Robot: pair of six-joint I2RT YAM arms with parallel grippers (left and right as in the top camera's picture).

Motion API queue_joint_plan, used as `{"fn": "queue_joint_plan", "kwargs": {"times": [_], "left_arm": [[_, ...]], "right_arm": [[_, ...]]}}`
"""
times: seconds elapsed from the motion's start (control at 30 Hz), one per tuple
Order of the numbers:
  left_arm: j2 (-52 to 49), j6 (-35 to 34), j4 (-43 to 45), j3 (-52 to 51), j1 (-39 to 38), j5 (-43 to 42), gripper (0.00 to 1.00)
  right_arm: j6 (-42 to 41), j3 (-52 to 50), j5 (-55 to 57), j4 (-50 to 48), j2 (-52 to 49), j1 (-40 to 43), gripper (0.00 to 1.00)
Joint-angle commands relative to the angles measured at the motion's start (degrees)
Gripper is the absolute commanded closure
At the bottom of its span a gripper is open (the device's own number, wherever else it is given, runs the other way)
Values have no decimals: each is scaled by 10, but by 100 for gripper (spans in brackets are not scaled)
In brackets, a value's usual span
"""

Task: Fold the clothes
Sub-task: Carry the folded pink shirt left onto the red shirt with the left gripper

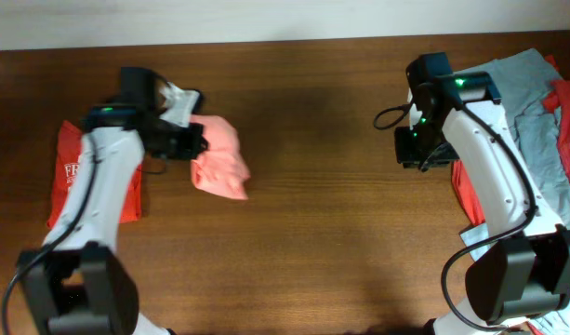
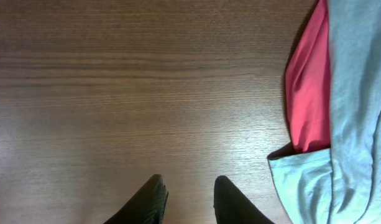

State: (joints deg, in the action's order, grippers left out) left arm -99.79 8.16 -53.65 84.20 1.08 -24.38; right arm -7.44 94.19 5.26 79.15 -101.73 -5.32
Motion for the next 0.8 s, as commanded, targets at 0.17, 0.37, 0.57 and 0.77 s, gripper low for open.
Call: {"fn": "queue_joint_plan", "kwargs": {"times": [0.17, 0.37, 0.57, 0.77], "left_arm": [[39, 12, 33, 3, 92, 58, 99], [39, 12, 66, 3, 145, 65, 99], [39, 12, 80, 3, 215, 69, 99], [39, 11, 88, 3, 260, 68, 99]], "right_arm": [[10, 10, 4, 2, 13, 9, 68], [12, 10, 4, 4, 13, 9, 68], [12, 10, 4, 4, 13, 9, 68], [12, 10, 4, 4, 13, 9, 68]]}}
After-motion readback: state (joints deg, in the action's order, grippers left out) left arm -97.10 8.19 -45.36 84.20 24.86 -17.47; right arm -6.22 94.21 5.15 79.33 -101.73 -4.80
